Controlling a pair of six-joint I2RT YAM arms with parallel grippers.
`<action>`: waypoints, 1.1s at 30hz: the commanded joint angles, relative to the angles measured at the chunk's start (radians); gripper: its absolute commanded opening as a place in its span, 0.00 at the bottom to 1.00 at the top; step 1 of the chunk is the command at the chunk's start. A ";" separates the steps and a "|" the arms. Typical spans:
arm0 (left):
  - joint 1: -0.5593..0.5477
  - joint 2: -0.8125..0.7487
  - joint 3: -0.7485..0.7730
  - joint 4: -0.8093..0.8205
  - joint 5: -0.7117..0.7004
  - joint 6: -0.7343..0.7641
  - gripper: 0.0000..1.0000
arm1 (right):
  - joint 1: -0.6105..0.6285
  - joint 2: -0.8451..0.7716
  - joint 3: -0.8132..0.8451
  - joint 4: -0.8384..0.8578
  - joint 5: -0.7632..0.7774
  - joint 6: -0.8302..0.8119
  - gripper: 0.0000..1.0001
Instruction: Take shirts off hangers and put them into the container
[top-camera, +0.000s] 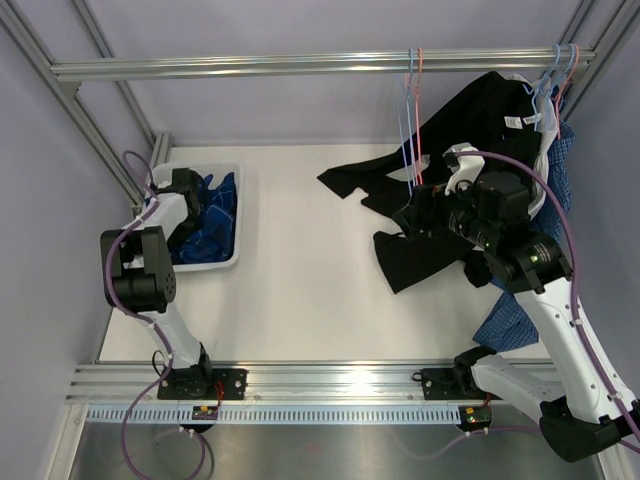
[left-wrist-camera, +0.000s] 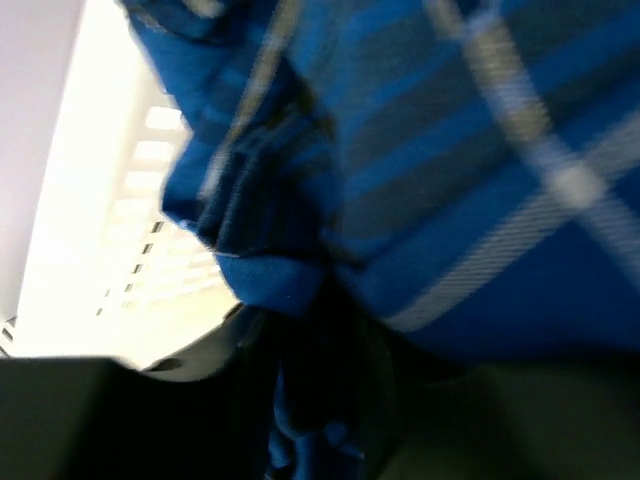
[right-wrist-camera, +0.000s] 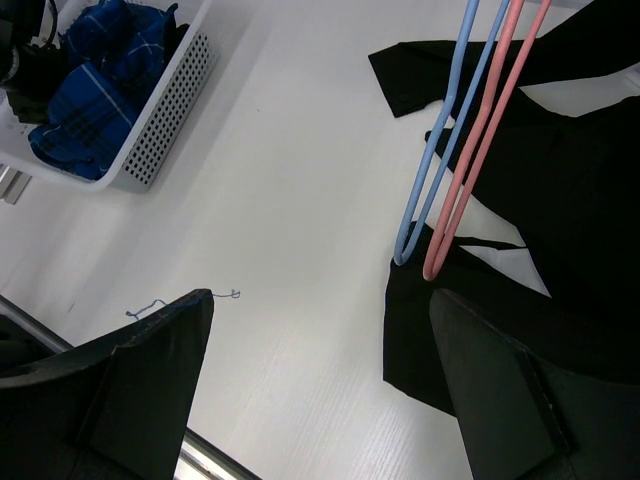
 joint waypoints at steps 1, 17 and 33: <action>-0.003 -0.026 -0.002 0.003 0.102 -0.006 0.44 | -0.002 -0.023 0.012 0.003 -0.015 -0.013 0.99; -0.140 -0.415 0.064 0.061 0.227 0.014 0.86 | -0.001 0.024 0.117 -0.033 -0.022 -0.047 1.00; -0.158 0.111 0.007 0.184 0.372 -0.052 0.62 | -0.002 0.046 0.061 0.020 -0.051 0.013 1.00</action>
